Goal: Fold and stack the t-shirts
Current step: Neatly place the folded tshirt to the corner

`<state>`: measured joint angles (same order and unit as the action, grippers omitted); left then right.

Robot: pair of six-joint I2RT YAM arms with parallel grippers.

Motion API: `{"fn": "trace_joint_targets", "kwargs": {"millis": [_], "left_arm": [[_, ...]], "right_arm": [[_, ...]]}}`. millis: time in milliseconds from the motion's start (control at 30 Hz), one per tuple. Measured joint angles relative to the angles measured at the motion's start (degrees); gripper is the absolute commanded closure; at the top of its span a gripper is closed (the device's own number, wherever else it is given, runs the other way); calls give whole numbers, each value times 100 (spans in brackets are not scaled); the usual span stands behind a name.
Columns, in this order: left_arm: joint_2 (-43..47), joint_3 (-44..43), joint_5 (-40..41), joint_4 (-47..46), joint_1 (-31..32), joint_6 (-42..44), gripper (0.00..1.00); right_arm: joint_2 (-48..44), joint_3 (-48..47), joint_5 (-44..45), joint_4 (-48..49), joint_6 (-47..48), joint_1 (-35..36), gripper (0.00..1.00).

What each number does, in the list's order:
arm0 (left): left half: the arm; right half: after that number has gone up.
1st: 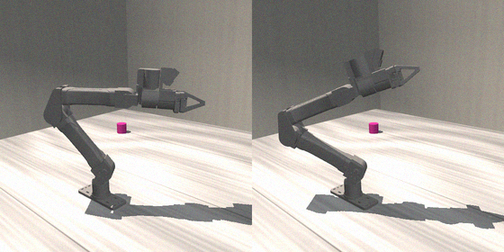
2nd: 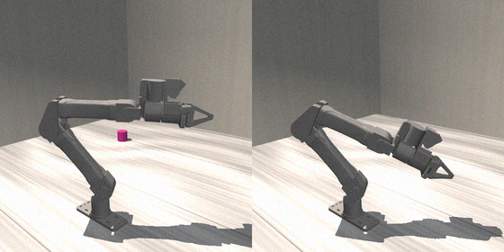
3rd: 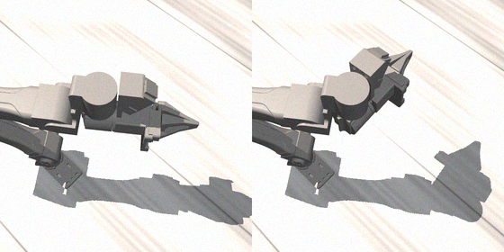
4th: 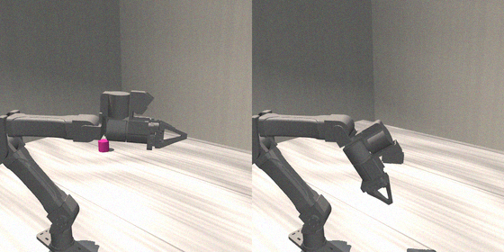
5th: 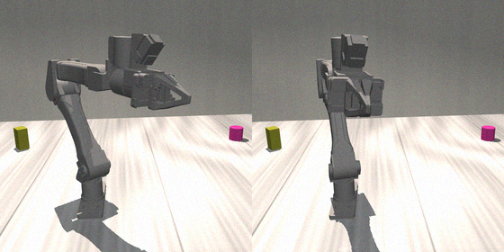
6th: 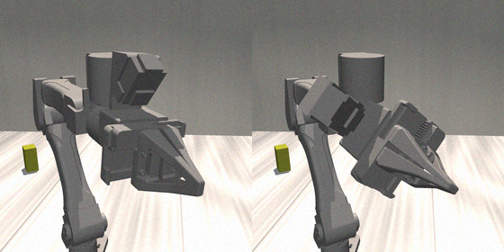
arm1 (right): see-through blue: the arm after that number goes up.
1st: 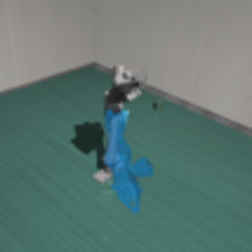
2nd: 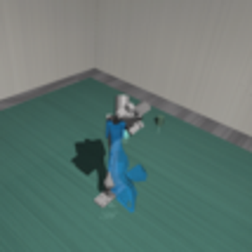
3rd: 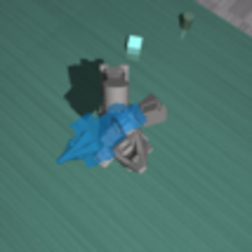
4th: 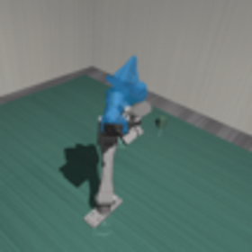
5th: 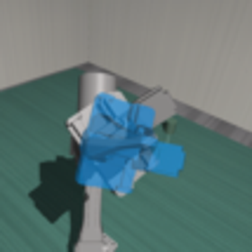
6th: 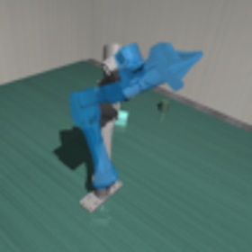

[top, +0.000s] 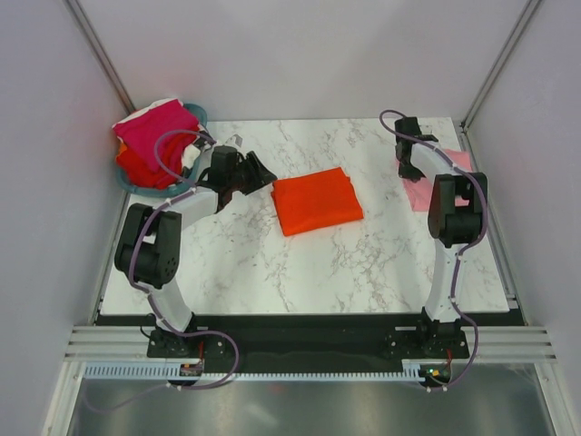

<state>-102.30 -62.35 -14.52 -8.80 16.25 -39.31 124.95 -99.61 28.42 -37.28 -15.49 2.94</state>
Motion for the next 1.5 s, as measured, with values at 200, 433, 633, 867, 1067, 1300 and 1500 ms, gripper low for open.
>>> {"fn": "trace_joint_targets", "kwargs": {"millis": [200,433,633,867,1067,1300,1500], "left_arm": [[59,0,-4,22,0,0,45],[181,33,-9,33,0,0,45],[291,138,-9,57,0,0,45],[299,282,-9,109,0,-2,45],[365,391,0,177,0,-2,42],[527,538,15,216,0,0,34],[743,772,122,254,-4,7,24]], "right_arm": [[94,4,127,-92,-90,-107,100],[94,291,-13,-61,-177,-90,100],[-22,595,20,87,-179,72,100],[-439,1207,-55,188,-286,498,100],[-761,1604,-411,258,-363,815,100],[-1075,1956,-887,380,-459,1152,100],[-1488,2059,-933,409,-549,1281,69]]}}
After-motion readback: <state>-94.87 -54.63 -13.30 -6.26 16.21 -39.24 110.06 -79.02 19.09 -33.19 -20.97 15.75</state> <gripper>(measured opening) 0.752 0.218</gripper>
